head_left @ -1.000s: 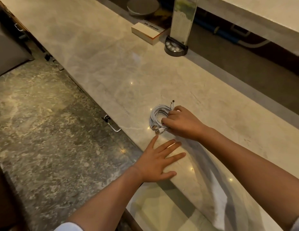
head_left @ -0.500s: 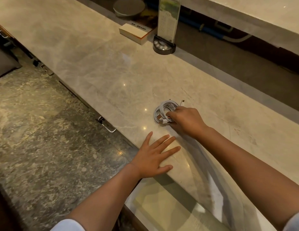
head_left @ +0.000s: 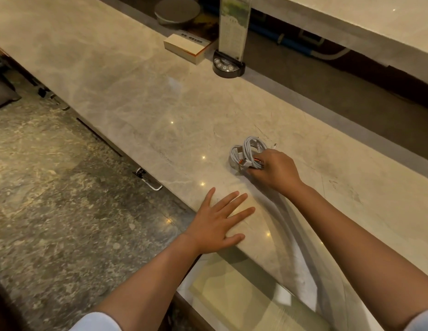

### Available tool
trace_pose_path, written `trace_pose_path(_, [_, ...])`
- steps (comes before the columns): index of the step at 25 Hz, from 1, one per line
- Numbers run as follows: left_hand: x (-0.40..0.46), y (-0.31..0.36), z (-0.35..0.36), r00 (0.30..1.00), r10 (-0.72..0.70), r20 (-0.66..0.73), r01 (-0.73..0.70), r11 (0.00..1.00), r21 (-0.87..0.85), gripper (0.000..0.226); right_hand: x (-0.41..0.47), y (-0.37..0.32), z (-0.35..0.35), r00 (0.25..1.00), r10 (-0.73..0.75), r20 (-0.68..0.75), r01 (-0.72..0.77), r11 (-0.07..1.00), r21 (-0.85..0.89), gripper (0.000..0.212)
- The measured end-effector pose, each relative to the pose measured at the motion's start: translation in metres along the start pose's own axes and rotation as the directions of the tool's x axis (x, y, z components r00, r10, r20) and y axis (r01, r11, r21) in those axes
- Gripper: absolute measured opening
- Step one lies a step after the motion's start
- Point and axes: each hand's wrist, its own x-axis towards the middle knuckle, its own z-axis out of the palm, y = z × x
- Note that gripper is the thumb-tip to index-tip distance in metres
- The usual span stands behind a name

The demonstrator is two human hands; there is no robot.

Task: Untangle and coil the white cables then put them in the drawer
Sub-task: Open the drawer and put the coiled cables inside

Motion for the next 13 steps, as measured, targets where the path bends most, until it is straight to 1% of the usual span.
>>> trace_pose_path(2, [0.0,0.0,0.0,1.0,0.006,0.004,-0.006,1.0,-0.003,0.061,-0.013,0.005,-0.008,0.999,0.046,-0.017,-0.046,0.999,-0.005,0.032])
trace_pose_path(4, [0.0,0.0,-0.001,1.0,0.005,0.009,-0.005,1.0,0.0,0.061,-0.034,0.008,-0.012,0.998,0.049,-0.047,-0.052,0.997,-0.059,0.027])
trace_pose_path(6, [0.001,0.0,-0.003,1.0,0.005,0.012,-0.005,1.0,0.006,0.061,-0.062,0.008,-0.017,0.993,0.098,-0.068,-0.104,0.991,-0.083,0.022])
trace_pose_path(10, [0.002,0.001,-0.007,0.999,0.024,0.021,-0.024,1.0,-0.004,0.061,-0.126,-0.01,-0.019,0.95,0.279,-0.14,-0.294,0.951,-0.1,0.017])
trace_pose_path(13, [0.003,0.0,-0.007,0.998,0.047,0.038,-0.047,0.999,-0.005,0.062,-0.174,-0.039,-0.01,0.877,0.429,-0.216,-0.457,0.884,-0.099,0.018])
